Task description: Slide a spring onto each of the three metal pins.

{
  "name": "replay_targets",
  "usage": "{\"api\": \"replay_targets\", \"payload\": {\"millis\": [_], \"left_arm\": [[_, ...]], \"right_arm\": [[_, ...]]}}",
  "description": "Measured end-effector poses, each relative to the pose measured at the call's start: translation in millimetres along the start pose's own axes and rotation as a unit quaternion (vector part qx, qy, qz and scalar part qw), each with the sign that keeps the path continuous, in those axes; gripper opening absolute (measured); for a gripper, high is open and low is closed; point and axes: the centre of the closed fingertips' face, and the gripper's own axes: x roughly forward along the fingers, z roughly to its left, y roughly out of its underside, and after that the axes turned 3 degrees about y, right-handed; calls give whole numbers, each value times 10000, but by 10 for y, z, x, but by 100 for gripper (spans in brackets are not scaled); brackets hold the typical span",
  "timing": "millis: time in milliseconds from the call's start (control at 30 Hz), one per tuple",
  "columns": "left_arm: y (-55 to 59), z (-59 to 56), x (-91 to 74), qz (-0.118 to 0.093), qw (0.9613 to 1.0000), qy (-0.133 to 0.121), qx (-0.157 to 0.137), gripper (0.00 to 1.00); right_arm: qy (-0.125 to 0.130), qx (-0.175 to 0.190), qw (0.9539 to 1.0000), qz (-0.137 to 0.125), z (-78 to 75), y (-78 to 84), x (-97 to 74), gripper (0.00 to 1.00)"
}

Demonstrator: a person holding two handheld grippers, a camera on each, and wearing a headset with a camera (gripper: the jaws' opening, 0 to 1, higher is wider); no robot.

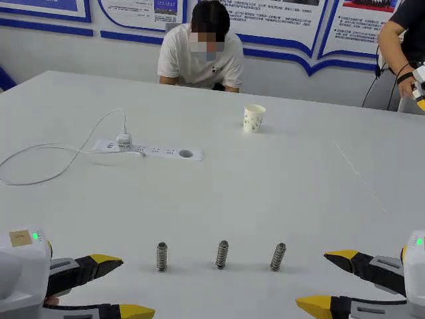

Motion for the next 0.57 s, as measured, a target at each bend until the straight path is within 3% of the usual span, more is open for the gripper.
{"api": "replay_targets", "payload": {"millis": [567], "left_arm": [[2,-23,-5,-20,10000,8,-30,62]], "right_arm": [[1,31,10000,18,23,18,-12,61]]}}
